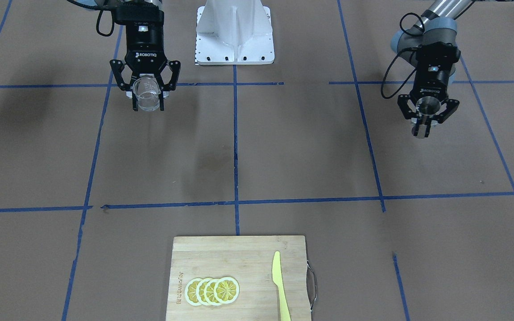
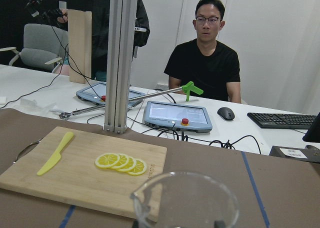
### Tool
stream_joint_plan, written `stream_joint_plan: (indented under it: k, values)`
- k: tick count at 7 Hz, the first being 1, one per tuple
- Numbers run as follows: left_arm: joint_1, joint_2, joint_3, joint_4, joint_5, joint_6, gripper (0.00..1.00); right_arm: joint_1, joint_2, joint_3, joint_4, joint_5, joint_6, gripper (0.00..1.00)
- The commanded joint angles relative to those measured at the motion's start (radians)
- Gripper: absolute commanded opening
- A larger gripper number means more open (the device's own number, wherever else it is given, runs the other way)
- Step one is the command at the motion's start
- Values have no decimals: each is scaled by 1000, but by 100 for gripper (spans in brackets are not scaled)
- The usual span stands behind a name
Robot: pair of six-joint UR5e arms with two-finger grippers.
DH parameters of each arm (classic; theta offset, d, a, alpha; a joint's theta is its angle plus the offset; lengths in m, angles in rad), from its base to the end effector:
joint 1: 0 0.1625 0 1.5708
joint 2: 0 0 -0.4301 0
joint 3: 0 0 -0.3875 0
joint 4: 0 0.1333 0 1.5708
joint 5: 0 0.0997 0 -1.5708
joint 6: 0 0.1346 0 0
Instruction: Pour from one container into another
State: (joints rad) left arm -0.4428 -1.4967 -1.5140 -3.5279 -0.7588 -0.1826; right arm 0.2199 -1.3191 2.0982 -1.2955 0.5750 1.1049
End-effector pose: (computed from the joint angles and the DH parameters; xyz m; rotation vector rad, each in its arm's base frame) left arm 0.2776 -0.3873 0.5221 1.6489 0.5735 -0.0515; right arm -0.4301 -0.3485 0.2562 1.1598 -0.5990 0.3136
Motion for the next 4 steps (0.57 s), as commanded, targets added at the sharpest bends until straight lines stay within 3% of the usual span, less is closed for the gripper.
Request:
stream_joint_plan:
  k: [1,2,4]
  values:
    - [6,63,-8,0,82,-9,0,10,-11,-15,18,8,9,0]
    - [12,62,0,3,148,-58,0,10,-9,-17,18,8,9,0]
    - [50,72,79,6,185,-189,0,9,-9,-30,19,8,12,0]
